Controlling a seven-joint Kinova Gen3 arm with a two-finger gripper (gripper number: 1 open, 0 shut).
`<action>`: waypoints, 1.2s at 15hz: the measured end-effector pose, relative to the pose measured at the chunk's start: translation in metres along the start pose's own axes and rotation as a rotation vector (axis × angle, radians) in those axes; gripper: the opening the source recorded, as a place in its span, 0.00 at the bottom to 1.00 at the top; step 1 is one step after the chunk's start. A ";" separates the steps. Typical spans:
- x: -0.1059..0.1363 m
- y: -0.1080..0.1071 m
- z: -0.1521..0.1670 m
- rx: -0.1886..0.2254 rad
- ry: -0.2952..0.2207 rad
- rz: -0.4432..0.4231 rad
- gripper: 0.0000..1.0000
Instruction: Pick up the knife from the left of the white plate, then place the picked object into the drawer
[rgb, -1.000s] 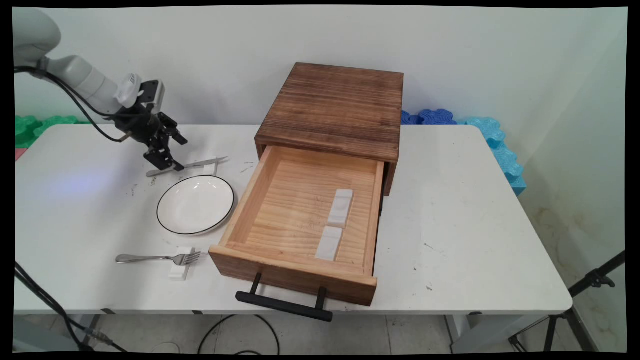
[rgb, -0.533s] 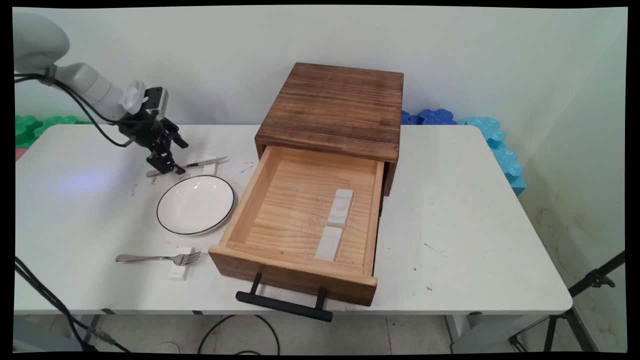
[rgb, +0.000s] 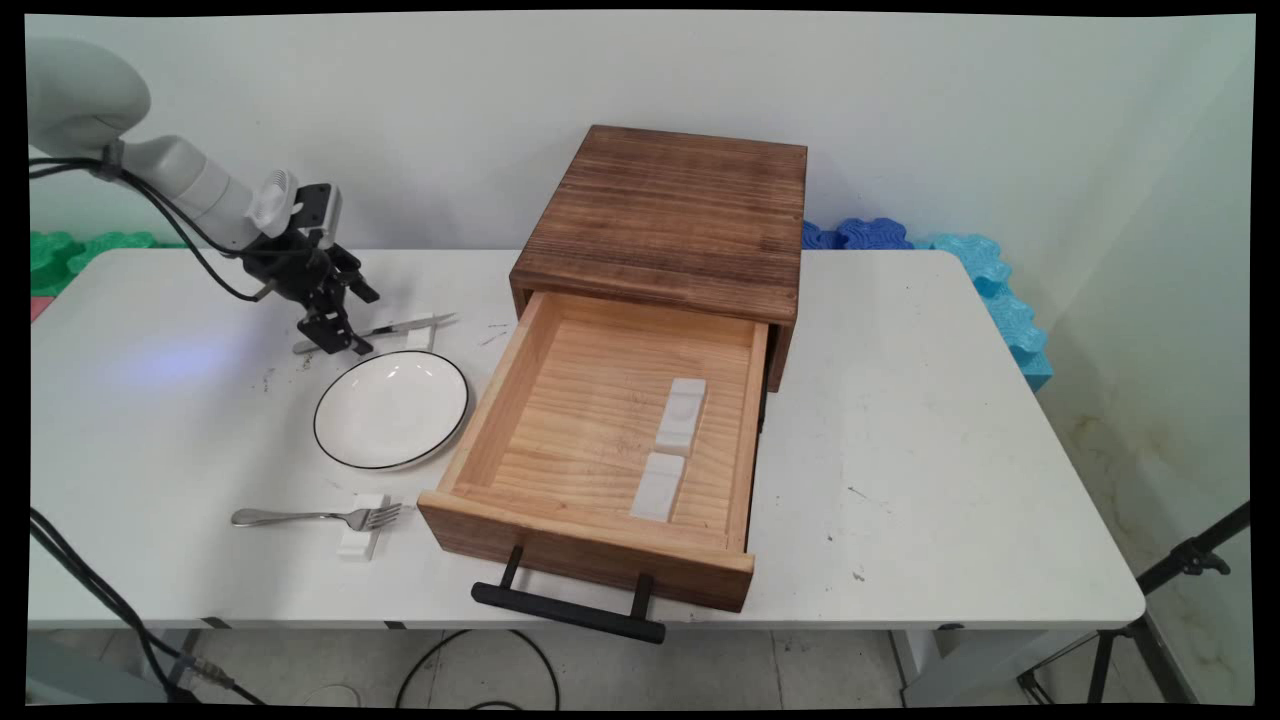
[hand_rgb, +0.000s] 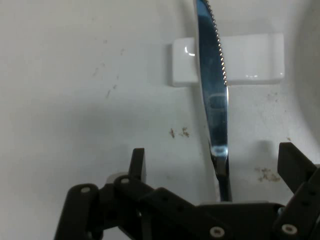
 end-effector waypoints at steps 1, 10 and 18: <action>0.000 0.000 0.001 0.000 0.000 0.000 1.00; 0.003 0.000 0.006 0.000 0.011 -0.013 0.00; 0.004 0.000 0.004 0.003 0.016 -0.021 0.00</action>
